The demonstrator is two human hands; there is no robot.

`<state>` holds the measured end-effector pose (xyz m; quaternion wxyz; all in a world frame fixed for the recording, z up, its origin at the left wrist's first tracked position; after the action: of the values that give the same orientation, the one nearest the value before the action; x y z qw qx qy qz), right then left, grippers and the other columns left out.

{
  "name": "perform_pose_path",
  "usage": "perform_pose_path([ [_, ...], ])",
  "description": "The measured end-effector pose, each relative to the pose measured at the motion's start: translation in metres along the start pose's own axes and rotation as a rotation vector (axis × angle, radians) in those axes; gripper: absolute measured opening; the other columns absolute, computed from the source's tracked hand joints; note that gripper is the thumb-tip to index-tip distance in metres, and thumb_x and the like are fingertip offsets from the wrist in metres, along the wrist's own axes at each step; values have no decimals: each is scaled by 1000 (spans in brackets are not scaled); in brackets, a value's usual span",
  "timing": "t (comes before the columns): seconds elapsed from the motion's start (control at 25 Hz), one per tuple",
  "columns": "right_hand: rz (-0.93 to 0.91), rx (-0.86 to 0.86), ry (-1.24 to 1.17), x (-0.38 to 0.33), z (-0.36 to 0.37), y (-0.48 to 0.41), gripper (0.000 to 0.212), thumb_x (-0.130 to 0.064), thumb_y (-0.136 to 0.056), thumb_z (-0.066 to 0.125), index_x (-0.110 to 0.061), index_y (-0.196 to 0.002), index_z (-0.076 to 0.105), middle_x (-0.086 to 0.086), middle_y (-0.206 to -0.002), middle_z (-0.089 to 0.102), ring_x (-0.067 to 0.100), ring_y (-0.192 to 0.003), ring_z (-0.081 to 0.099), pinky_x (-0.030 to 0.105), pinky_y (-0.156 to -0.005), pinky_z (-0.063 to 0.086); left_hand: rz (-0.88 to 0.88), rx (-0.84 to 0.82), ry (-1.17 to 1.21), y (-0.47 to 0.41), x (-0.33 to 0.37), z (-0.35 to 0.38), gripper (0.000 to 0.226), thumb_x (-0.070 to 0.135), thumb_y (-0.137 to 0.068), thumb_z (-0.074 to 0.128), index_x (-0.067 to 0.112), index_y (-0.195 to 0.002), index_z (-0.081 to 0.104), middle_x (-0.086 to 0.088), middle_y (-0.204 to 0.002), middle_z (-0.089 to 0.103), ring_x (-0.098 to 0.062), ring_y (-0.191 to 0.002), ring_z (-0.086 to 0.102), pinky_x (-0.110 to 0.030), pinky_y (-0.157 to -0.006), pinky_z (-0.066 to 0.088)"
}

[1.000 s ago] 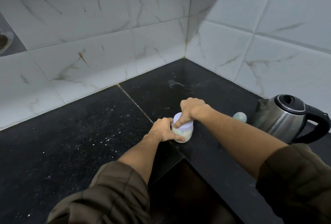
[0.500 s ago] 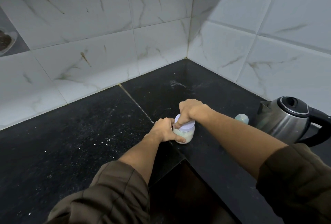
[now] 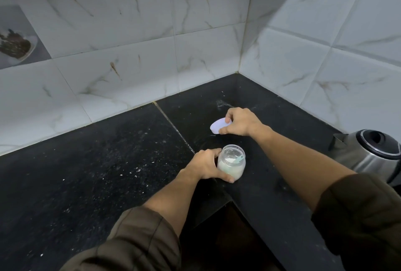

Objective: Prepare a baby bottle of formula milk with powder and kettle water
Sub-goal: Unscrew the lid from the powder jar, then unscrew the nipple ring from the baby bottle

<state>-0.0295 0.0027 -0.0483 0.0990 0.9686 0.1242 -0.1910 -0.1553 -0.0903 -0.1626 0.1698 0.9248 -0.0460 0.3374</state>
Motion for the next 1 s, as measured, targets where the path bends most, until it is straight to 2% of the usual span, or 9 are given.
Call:
perform_pose_path([
  [0.08,20,-52,76,1,15,-9,35,-45,-76,90,-24,-91,66,5,-114,69,26,-101,65,39,-87,56,-39,-20,-30,2,-13,-6,131,68,-39,93,26,-154,47,13,-145,61,-7,-136,53,-35,-118,40],
  [0.2,36,-156,143,1,38,-19,36,-47,-73,93,-25,-83,66,4,-107,72,26,-99,68,42,-89,59,-112,-4,-33,5,-41,-24,124,68,-36,93,23,-145,56,14,-128,70,-6,-118,64,-32,-108,50],
  [0.32,31,-237,244,-4,63,-28,39,-48,-69,95,-23,-81,68,2,-99,73,25,-94,69,36,-80,57,-156,46,-50,4,-59,-42,68,51,-56,95,32,-116,69,18,-97,74,-3,-93,68,-24,-91,55],
  [0.4,15,-272,316,-9,76,-33,42,-49,-68,96,-21,-82,67,1,-97,72,24,-92,70,35,-78,57,-174,121,-57,2,-64,-54,26,26,-78,80,33,-101,70,16,-89,74,-8,-89,70,-26,-89,56],
  [0.44,9,-285,345,-11,80,-35,44,-49,-67,96,-22,-83,66,0,-97,71,24,-92,69,37,-80,58,-181,171,-62,0,-65,-59,20,17,-84,69,32,-98,71,14,-89,75,-10,-90,71,-28,-91,57],
  [0.56,-1,-339,376,-15,84,-40,45,-49,-66,97,-24,-77,62,-1,-95,69,25,-91,69,40,-85,60,-218,244,-39,-5,-70,-67,31,8,-88,53,26,-104,73,13,-93,76,-11,-96,70,-35,-98,55],
  [0.72,15,-379,309,-9,78,-42,38,-42,-71,96,-18,-93,76,2,-103,75,26,-98,71,43,-91,60,-218,256,-47,-13,-67,-71,35,6,-91,52,26,-113,71,14,-95,75,-12,-100,69,-37,-102,53],
  [0.84,45,-317,248,1,54,-37,34,-39,-77,93,-17,-99,79,3,-106,75,26,-103,70,43,-94,59,-195,305,-68,-17,-51,-79,36,8,-92,51,25,-118,70,14,-98,76,-14,-103,69,-36,-102,52],
  [1.0,149,-180,261,34,-4,-18,25,-37,-78,92,-23,-89,75,3,-107,74,28,-104,70,41,-94,59,-72,395,-83,-27,3,-92,32,18,-100,51,25,-125,69,5,-111,77,-20,-107,69,-39,-102,53],
])
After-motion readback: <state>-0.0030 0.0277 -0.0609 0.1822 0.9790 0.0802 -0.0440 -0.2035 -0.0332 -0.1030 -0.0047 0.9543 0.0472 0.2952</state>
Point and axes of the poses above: each hand's wrist, its own y-axis away from the middle knuckle, its own z-axis out of the palm, x = y × z, the point moved 6 cm from there along -y, towards the middle knuckle
